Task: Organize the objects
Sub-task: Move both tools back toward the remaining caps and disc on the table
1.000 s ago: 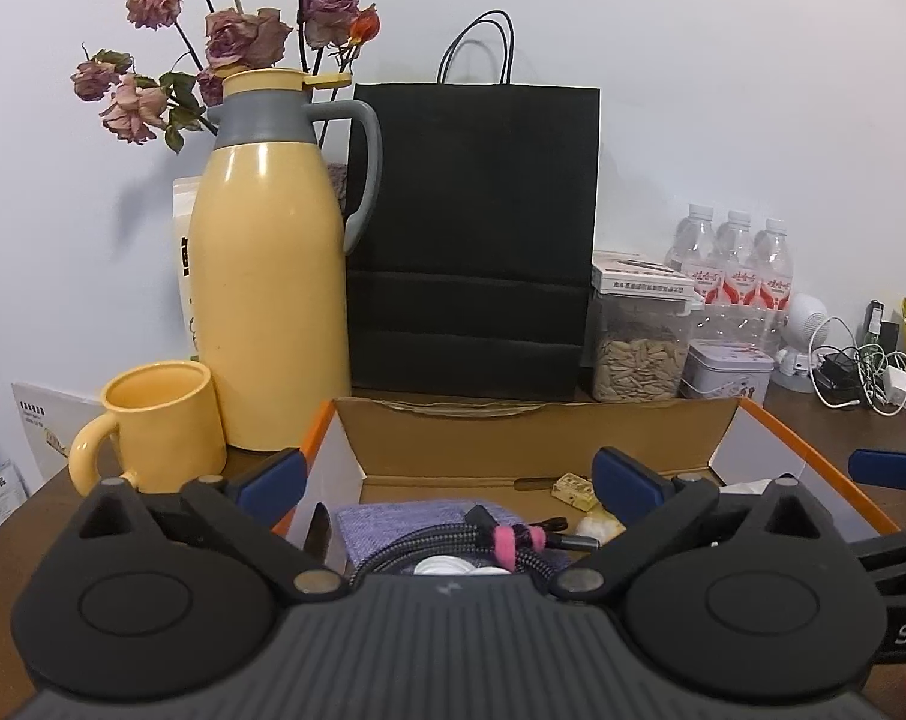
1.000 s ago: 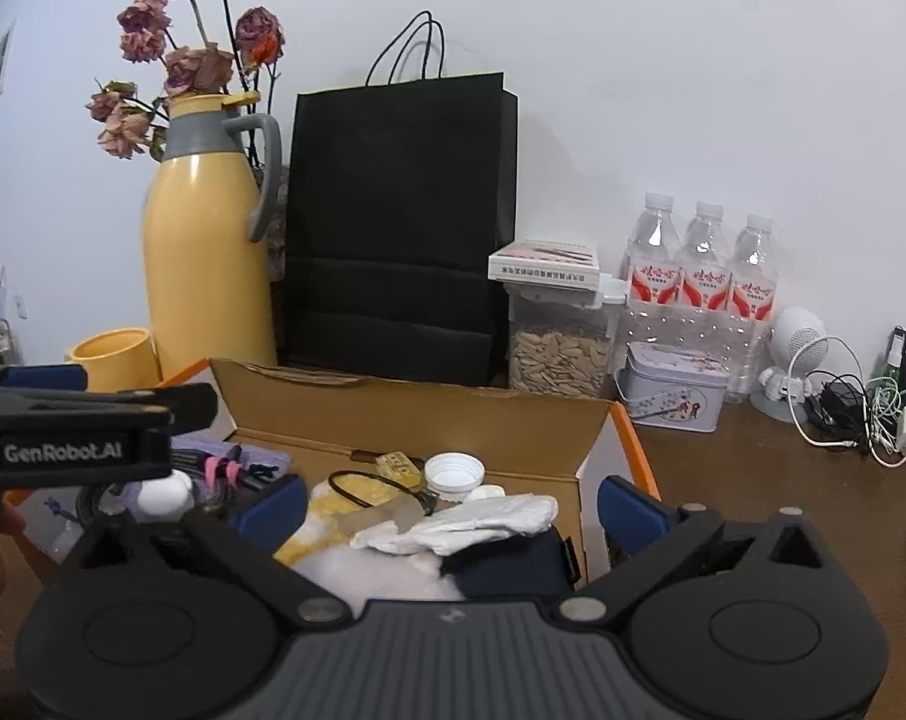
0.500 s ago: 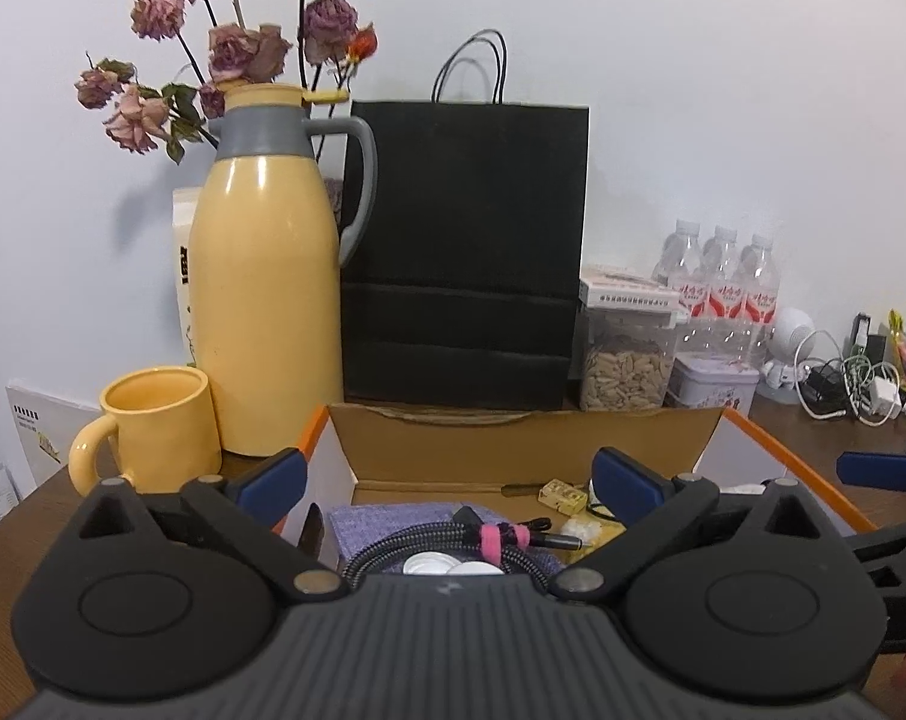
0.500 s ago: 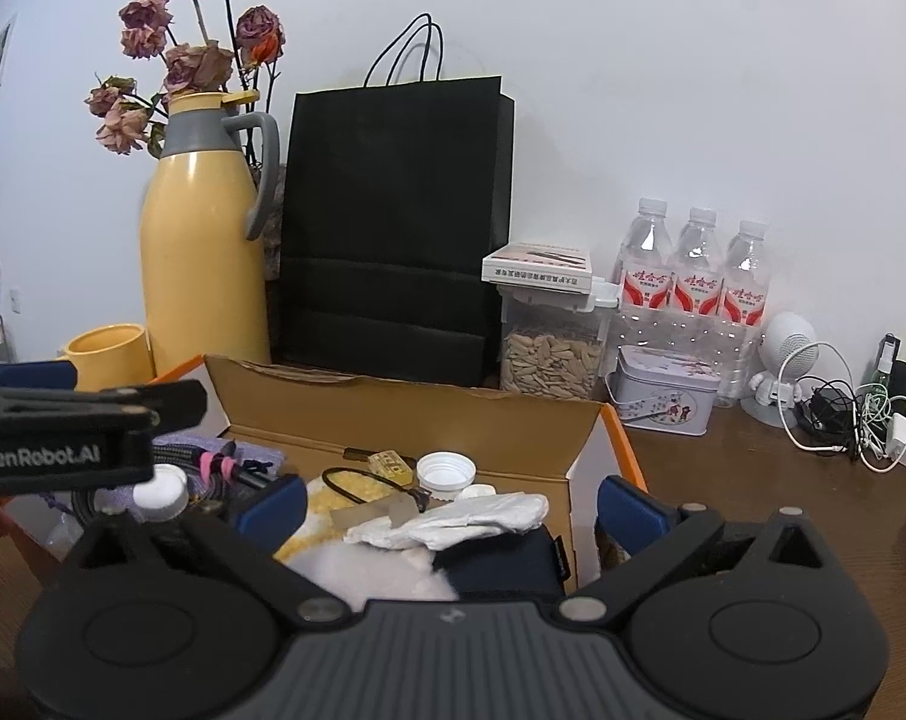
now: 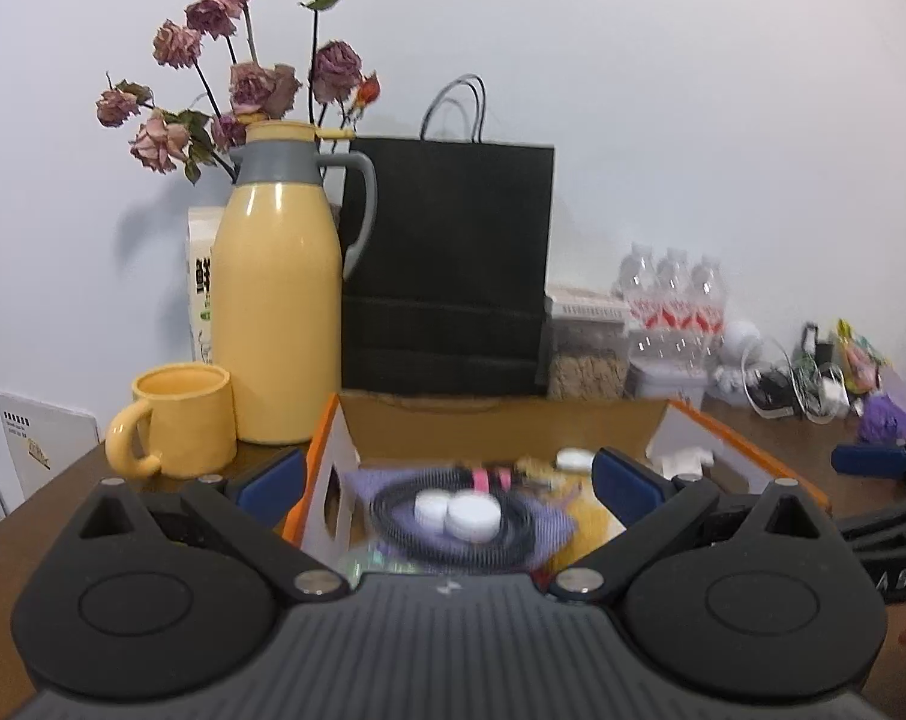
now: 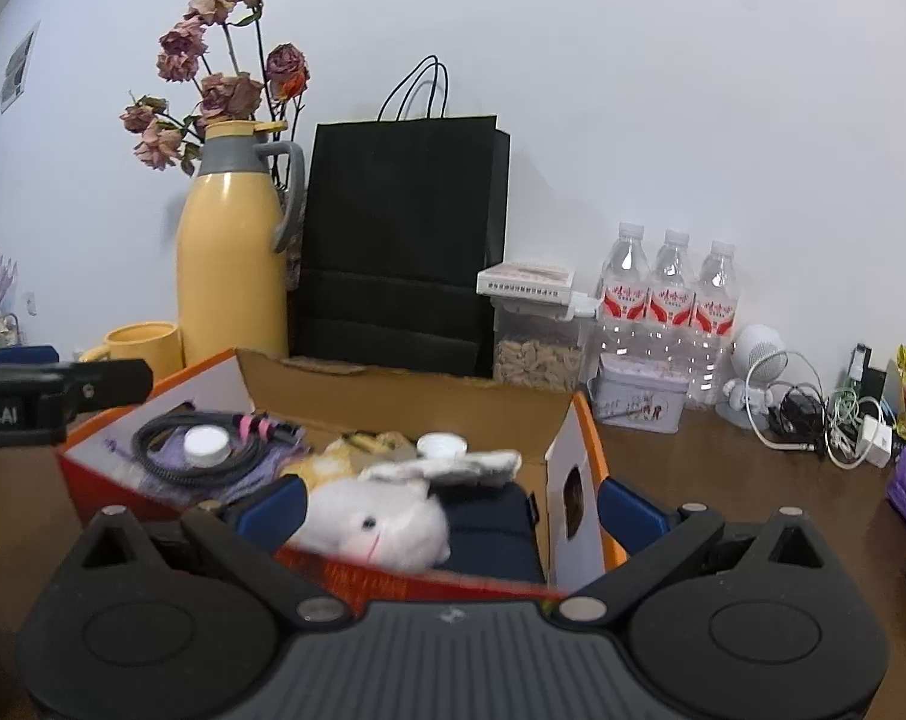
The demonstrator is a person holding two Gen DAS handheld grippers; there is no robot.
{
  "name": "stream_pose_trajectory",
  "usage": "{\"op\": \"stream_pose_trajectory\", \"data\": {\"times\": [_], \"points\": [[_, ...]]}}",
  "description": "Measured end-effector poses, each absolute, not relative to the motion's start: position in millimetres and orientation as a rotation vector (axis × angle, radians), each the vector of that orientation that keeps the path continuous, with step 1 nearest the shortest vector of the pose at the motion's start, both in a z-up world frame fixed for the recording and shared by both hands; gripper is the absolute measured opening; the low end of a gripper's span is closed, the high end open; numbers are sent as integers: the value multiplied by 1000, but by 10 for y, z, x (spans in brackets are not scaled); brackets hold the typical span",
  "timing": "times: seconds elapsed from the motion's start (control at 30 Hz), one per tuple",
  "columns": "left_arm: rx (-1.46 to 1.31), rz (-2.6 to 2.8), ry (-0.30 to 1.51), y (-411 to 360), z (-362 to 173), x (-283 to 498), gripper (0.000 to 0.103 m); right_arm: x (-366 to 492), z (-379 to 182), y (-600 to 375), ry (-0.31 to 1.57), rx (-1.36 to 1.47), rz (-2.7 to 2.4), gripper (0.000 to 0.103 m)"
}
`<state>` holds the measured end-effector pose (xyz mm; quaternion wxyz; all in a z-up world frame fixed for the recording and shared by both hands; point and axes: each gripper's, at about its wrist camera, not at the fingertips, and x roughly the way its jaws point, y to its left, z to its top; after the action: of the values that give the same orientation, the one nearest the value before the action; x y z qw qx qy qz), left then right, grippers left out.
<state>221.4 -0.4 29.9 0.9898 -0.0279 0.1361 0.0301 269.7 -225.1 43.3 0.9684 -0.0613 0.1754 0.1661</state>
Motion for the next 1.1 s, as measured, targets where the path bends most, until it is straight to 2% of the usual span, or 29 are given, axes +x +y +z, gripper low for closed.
{"op": "stream_pose_trajectory", "data": {"times": [0.67,1.1], "points": [[-17,43,511,11,-191,1896,103,2294,10,-2273,524,-172,377,103],[-34,46,539,29,-224,1927,103,2481,-176,-2223,648,-186,346,103]]}}
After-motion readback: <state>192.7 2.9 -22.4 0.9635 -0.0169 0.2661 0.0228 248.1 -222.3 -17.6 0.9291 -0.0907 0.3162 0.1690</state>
